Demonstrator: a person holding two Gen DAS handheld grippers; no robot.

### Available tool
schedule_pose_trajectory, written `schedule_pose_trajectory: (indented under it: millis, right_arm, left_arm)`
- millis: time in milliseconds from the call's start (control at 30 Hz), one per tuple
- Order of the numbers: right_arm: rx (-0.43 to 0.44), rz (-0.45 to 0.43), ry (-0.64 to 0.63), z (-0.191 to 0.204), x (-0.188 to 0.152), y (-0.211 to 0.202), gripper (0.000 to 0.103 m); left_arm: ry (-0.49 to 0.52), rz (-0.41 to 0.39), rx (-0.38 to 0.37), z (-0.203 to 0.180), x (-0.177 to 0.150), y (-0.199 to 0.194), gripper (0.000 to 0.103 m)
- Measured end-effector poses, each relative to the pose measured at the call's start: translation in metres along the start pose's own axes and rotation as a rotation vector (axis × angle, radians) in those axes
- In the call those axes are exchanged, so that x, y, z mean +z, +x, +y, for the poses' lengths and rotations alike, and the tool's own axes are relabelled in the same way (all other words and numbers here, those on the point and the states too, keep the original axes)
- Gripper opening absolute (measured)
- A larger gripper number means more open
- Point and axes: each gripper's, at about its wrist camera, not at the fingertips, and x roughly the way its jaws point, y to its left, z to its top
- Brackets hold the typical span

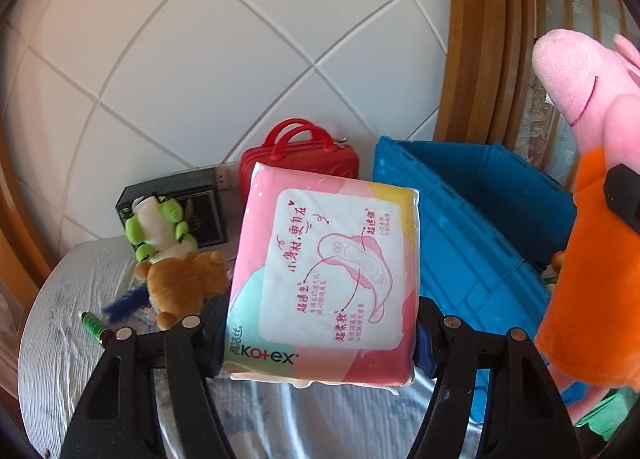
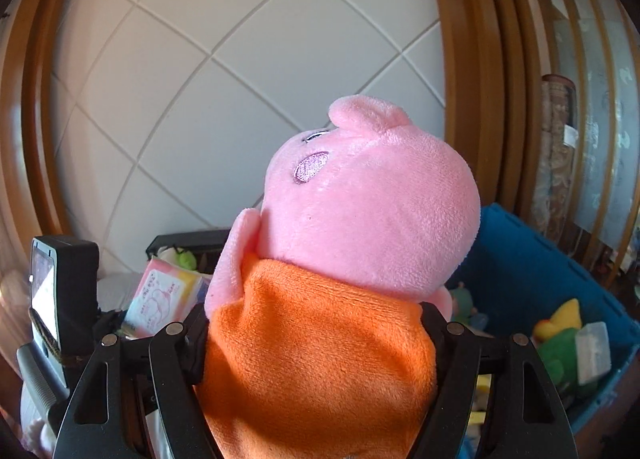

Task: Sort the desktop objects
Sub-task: 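Carry the Kotex pack with the left tool while the right tool carries the pig to the bin, then release the Kotex pack from the left tool while the right tool releases the pig into the bin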

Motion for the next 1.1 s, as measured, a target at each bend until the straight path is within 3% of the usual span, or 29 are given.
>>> schedule_pose_trajectory:
  millis: [200, 367, 567, 833, 900, 1000, 1100]
  right_arm:
    - [-0.098, -0.074, 0.028, -0.093, 0.017, -0.025, 0.076]
    - [-0.192, -0.067, 0.042, -0.162, 0.015, -0.021, 0.076]
    - [-0.248, -0.023, 0.064, -0.217, 0.003, -0.013, 0.077]
    - [-0.288, 0.019, 0.068, -0.245, -0.011, -0.001, 0.078]
    - [-0.304, 0.014, 0.065, -0.247, -0.013, 0.002, 0.081]
    - [-0.309, 0.051, 0.059, -0.264, -0.015, 0.014, 0.103]
    - [-0.325, 0.06, 0.069, -0.272, -0.021, 0.013, 0.103]
  left_arm:
    - [0.039, -0.032, -0.086, -0.092, 0.034, 0.001, 0.068]
    - [0.096, -0.033, -0.135, -0.16, 0.046, 0.011, 0.068]
    - [0.175, 0.024, -0.163, -0.225, 0.046, 0.037, 0.068]
    - [0.198, 0.093, -0.182, -0.258, 0.039, 0.053, 0.068]
    - [0.21, 0.105, -0.18, -0.263, 0.038, 0.056, 0.072]
    - [0.226, 0.11, -0.144, -0.264, 0.034, 0.057, 0.082]
    - [0.221, 0.112, -0.133, -0.262, 0.031, 0.055, 0.087]
